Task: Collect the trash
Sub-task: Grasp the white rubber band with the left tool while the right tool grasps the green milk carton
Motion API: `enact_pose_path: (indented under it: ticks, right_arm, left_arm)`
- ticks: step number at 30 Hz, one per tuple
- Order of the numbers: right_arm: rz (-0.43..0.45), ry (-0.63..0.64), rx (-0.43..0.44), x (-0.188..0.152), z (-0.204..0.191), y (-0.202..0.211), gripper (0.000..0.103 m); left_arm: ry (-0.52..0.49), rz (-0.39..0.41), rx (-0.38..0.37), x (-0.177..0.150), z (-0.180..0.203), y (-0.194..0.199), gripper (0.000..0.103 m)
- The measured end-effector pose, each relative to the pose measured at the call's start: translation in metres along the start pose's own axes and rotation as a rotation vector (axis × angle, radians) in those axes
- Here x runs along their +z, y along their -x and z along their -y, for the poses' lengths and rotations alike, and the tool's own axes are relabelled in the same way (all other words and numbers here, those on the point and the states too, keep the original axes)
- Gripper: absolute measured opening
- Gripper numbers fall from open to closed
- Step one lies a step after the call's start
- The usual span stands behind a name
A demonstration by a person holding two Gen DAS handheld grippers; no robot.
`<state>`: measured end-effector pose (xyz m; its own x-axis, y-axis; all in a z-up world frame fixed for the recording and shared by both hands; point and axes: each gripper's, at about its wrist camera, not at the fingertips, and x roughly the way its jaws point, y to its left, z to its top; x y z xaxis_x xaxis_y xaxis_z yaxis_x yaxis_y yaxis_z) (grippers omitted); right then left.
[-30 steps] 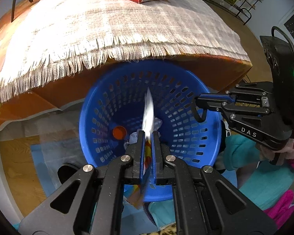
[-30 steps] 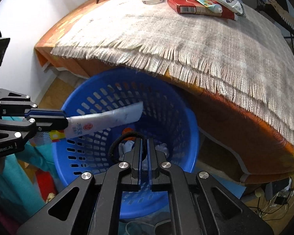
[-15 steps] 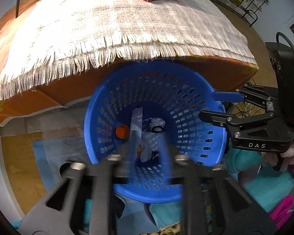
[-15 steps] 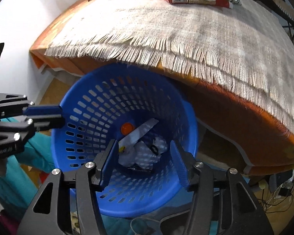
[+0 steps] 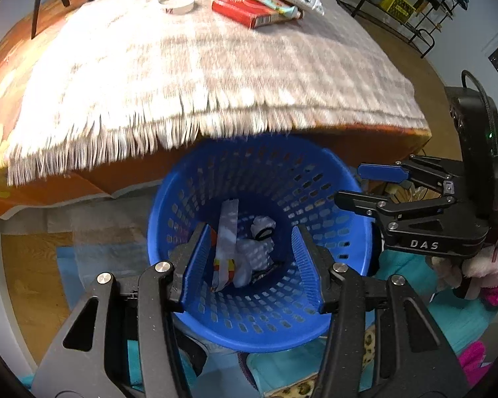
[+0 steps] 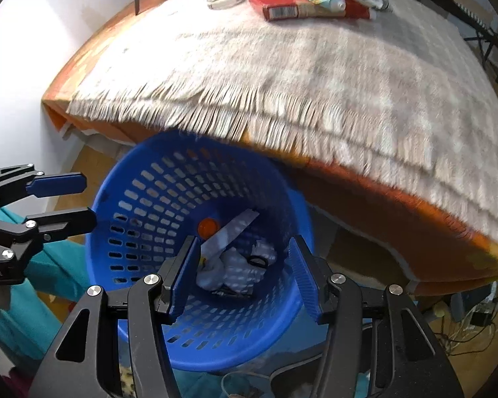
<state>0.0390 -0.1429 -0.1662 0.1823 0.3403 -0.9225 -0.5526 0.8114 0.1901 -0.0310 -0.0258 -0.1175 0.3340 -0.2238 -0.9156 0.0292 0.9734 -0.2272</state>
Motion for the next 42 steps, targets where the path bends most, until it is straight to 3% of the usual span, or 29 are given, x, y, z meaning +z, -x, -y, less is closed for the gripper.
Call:
enact_pose_path:
  ticks: [9, 17, 23, 32, 35, 42]
  right_arm:
    - [0.116, 0.013, -0.065, 0.04, 0.017, 0.038, 0.055]
    - [0.205, -0.059, -0.116, 0.112, 0.054, 0.079, 0.055]
    - [0.228, -0.067, -0.125, 0.17, 0.063, 0.085, 0.055]
    - [0.161, -0.083, -0.179, 0.249, 0.065, 0.049, 0.055]
    - [0.1, -0.109, -0.2, 0.272, 0.067, 0.027, 0.055]
    - [0.015, -0.091, -0.34, 0.303, 0.068, -0.009, 0.055]
  left_arm:
    - [-0.025, 0.073, 0.01, 0.055, -0.004, 0.018, 0.052]
    - [-0.013, 0.135, 0.04, 0.112, -0.025, 0.019, 0.052]
    - [0.038, 0.182, 0.065, 0.15, -0.049, 0.012, 0.052]
    - [0.086, 0.209, 0.057, 0.199, -0.082, -0.01, 0.052]
    - [0.111, 0.2, 0.044, 0.214, -0.095, -0.019, 0.039]
    - [0.153, 0.199, 0.053, 0.239, -0.119, -0.037, 0.038]
